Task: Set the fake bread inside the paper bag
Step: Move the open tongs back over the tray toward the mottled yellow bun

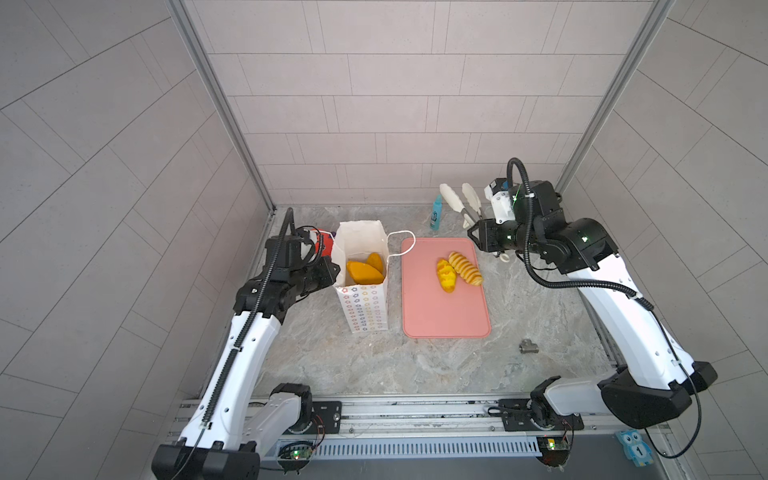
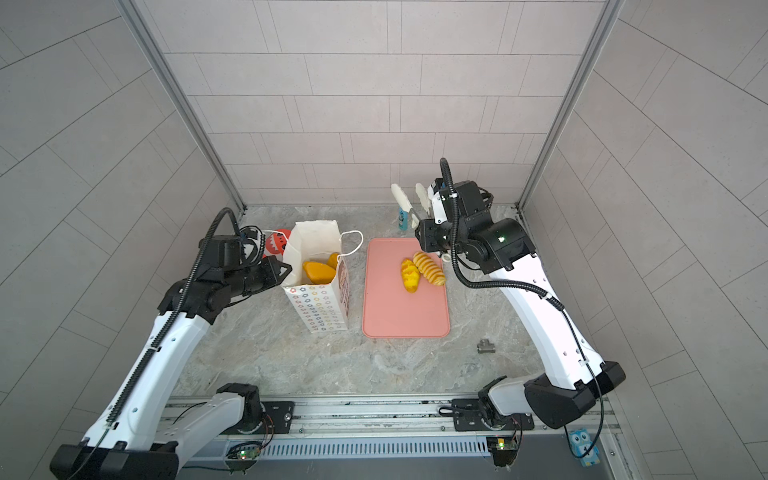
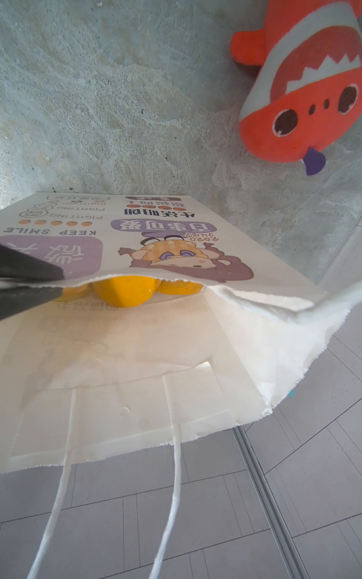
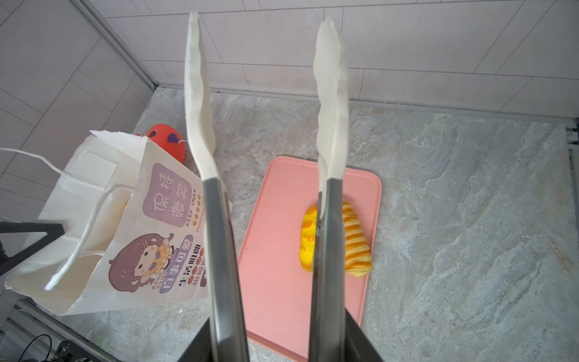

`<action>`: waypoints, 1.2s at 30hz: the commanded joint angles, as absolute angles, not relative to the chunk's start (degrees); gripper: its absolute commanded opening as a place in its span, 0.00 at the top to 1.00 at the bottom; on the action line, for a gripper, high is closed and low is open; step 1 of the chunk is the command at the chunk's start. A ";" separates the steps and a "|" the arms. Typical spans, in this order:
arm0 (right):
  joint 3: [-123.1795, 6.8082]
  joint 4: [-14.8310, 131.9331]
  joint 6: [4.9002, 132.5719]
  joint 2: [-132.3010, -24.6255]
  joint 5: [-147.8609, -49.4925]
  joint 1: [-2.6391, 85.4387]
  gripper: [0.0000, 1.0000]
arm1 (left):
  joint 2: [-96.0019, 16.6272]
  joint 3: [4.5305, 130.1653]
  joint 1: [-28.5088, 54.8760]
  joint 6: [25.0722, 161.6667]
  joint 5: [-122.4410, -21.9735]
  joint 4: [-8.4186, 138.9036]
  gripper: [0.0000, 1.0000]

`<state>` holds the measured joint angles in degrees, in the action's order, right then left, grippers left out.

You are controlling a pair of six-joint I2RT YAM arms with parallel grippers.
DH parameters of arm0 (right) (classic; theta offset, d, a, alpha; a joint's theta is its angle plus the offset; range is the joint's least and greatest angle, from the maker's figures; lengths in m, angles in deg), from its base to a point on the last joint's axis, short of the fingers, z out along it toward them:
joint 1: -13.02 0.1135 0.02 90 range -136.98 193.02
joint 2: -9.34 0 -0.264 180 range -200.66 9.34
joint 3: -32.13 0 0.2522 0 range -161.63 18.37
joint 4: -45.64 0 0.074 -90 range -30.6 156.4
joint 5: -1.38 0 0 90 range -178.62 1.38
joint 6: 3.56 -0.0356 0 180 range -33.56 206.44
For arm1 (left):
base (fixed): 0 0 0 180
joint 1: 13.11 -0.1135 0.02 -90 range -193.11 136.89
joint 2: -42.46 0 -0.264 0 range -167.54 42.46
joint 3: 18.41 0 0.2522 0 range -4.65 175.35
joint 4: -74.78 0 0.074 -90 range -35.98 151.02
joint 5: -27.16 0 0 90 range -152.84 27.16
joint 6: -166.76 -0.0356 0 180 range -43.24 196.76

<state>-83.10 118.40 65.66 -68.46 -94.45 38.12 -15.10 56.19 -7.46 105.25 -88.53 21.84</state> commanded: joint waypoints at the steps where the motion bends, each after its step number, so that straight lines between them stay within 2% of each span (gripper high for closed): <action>1: -81.15 117.94 66.45 -66.10 -94.38 37.30 0.51 | -15.36 57.90 -7.59 104.71 -88.50 22.24 0.89; 13: -65.81 115.34 65.29 -62.15 -94.37 36.87 0.51 | -15.40 57.57 -7.61 104.67 -88.59 22.56 0.89; 36: -49.26 111.36 61.79 -60.08 -95.32 39.69 0.51 | -15.80 56.97 -7.61 105.04 -88.86 23.23 0.89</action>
